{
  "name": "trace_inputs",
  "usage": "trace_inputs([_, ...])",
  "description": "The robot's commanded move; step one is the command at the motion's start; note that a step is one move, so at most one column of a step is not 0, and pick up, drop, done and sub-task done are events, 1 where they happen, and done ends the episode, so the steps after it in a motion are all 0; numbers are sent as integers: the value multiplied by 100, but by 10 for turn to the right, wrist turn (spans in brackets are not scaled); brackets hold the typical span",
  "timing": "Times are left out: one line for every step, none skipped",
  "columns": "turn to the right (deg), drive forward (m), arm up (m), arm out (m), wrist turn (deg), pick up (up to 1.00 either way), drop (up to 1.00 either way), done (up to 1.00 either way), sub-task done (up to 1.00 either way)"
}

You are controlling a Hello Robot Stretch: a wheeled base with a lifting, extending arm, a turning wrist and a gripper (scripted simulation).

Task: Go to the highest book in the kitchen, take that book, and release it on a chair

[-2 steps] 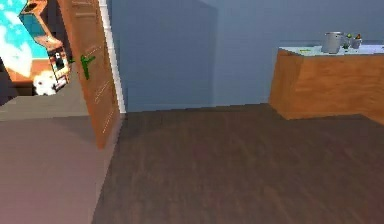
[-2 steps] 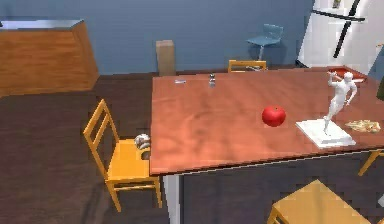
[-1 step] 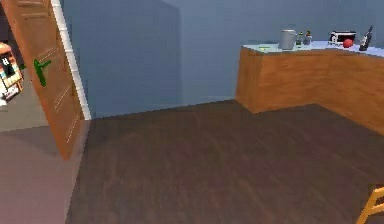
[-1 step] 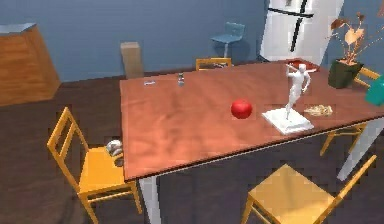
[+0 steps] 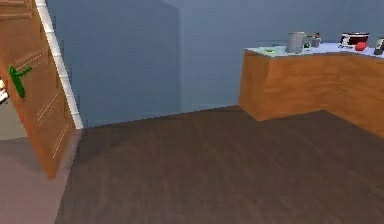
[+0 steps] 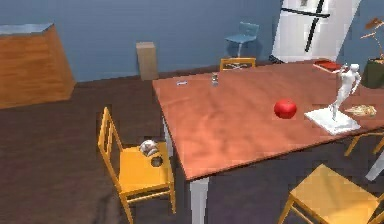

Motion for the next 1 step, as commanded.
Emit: trace_inputs([270, 0, 0, 0, 0, 0, 0, 0, 0])
